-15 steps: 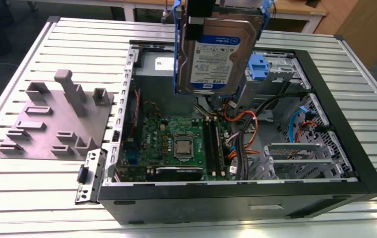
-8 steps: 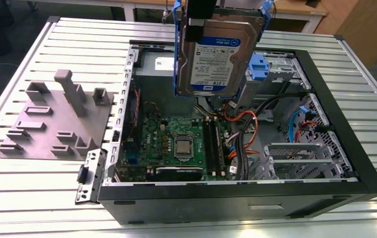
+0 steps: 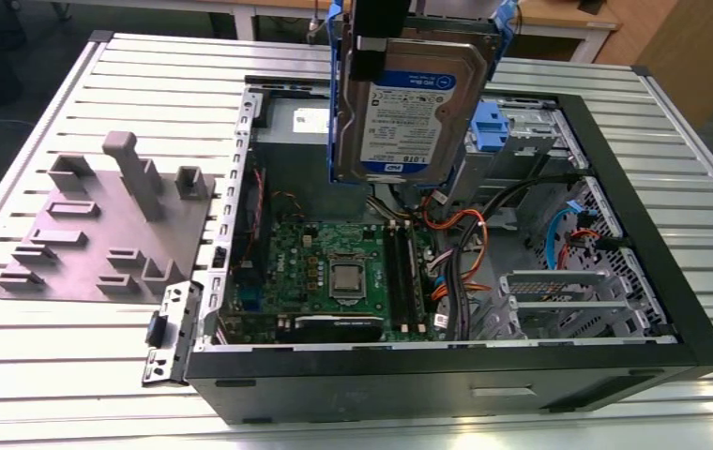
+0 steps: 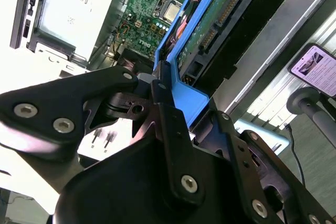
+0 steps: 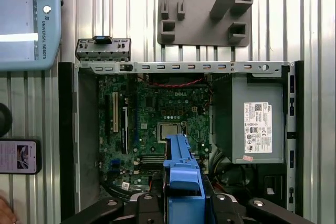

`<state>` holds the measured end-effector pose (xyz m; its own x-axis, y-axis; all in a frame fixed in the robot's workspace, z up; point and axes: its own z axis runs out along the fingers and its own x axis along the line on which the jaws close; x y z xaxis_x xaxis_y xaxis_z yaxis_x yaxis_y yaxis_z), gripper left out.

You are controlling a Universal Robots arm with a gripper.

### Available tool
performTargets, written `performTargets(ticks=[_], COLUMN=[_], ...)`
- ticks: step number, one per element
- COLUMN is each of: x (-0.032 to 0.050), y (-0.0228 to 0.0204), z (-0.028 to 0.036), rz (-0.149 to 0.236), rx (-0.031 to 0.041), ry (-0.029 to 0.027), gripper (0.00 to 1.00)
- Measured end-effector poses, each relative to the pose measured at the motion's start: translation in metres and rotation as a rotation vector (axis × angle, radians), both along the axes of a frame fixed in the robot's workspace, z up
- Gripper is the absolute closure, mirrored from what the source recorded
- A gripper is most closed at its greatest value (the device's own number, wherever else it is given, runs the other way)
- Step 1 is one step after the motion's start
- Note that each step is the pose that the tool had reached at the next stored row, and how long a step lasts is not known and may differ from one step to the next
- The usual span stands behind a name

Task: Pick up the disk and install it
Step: 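Insert the disk into the insertion slot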

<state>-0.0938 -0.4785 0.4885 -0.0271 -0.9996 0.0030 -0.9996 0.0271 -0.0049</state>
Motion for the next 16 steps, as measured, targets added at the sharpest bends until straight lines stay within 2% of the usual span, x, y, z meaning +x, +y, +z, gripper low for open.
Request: performTargets(ticks=[8, 16], x=[0.0, 0.0], y=[-0.0044, -0.0132], z=[0.0, 0.0], rz=[0.0, 0.0], rx=[0.0001, 0.0], ry=[-0.0001, 0.0], gripper=[0.64, 0.64])
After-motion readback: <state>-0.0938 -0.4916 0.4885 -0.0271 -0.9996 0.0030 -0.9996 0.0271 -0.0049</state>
